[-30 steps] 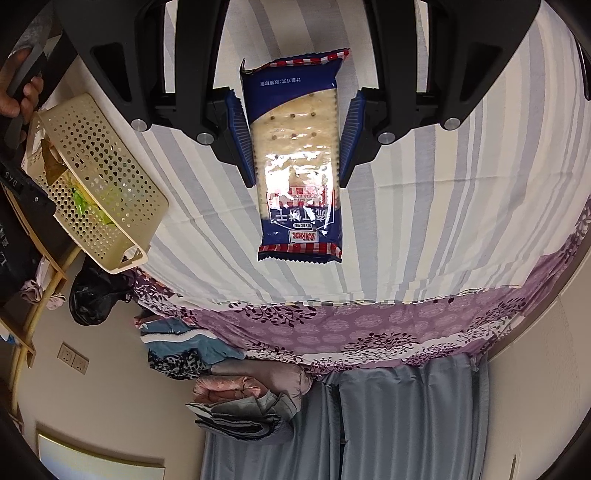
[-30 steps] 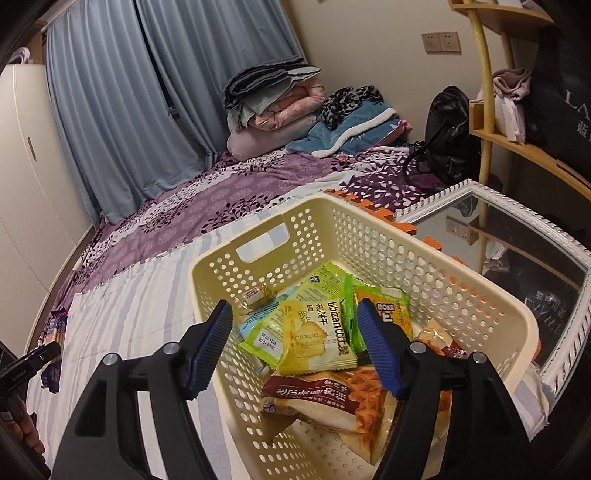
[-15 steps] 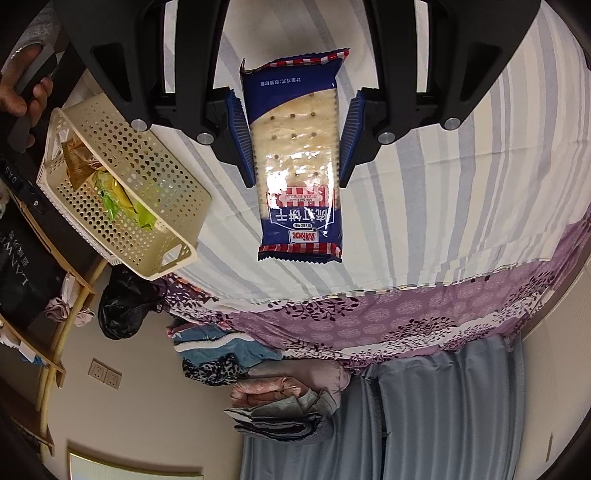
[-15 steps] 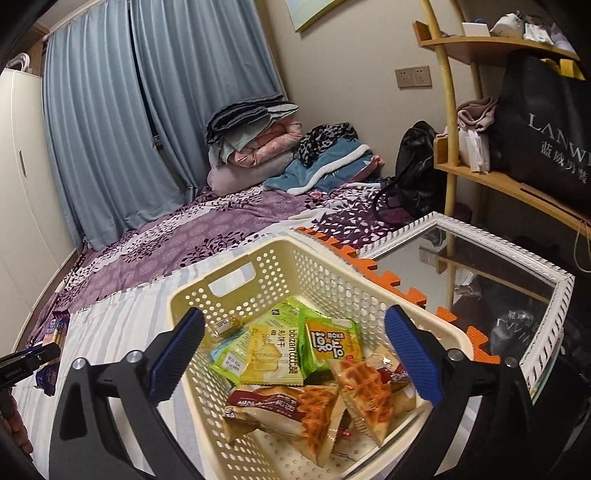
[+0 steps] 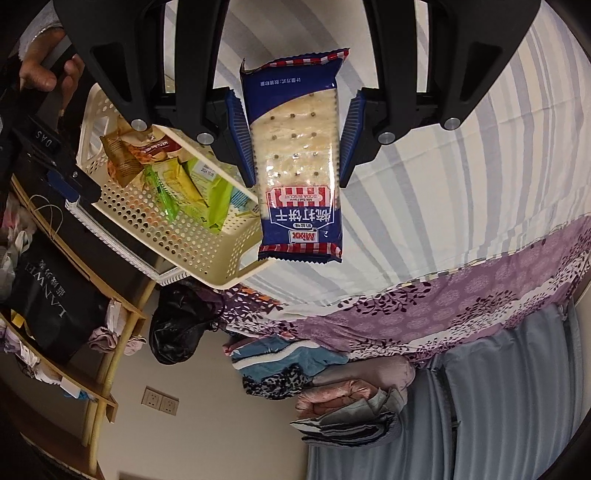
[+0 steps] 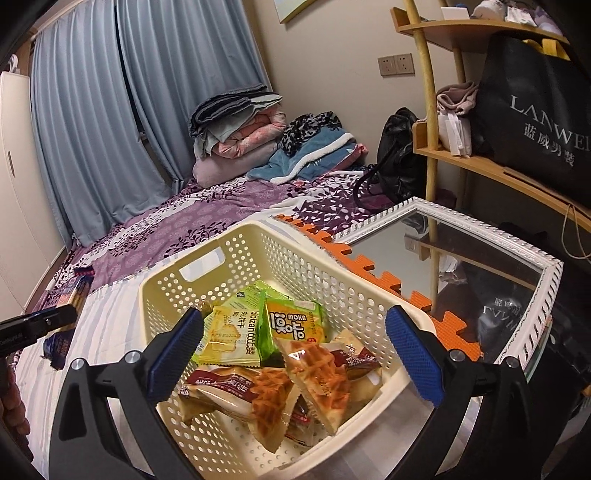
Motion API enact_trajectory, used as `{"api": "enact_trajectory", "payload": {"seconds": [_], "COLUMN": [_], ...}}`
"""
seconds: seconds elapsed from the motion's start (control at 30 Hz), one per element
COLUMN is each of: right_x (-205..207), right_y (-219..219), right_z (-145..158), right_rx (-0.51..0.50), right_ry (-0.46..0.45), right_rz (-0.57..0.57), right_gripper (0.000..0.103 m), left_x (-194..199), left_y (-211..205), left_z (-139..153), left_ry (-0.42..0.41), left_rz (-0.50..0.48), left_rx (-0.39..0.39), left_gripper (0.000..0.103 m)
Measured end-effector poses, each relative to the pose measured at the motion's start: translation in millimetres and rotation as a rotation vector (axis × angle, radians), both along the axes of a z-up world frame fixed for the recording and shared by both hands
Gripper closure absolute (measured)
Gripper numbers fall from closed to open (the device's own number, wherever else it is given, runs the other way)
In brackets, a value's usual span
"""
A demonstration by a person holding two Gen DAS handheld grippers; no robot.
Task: Organize snacks
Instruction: 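Carry the cracker pack over the basket with the left tool, then lower the cracker pack into the basket and open the left tool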
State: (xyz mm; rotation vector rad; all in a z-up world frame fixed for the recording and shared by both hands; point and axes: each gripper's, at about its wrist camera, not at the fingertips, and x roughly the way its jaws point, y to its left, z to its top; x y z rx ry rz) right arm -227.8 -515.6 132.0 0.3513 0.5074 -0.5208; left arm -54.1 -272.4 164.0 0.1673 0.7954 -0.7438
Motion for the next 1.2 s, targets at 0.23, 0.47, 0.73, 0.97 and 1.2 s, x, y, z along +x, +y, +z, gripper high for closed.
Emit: {"api": "enact_trajectory", "payload": {"seconds": [0.23,0.47,0.73,0.97,1.2], "right_x": [-10,-17,-25,-30,-31], "right_y": [-8,-14,-18,-20,-21], "right_z": [-5,-5,-4,-2,-2], "right_rx": [0.032,0.046,0.052,0.052,0.055], "right_ry": [-0.018,-0.04,-0.058,-0.065,-0.064], "right_rz": [0.006,0.002,-0.006,-0.012,-0.016], "right_gripper": [0.005,0.005,0.005,0.005,0.005], "left_x": [0,2,5,7,5], "left_y": [-40,-80,-116,-137,-144], "left_z": [2,-3,-9,-24,-37], "left_ry": [-0.011,-0.013,-0.014,0.029,0.047], "left_rz": [-0.064,-0.122,-0.174,-0.228,-0.245], "left_rx": [0.015,0.045,0.07,0.087,0.105], "left_gripper": [0.058,0.058,0.058,0.058,0.058]}}
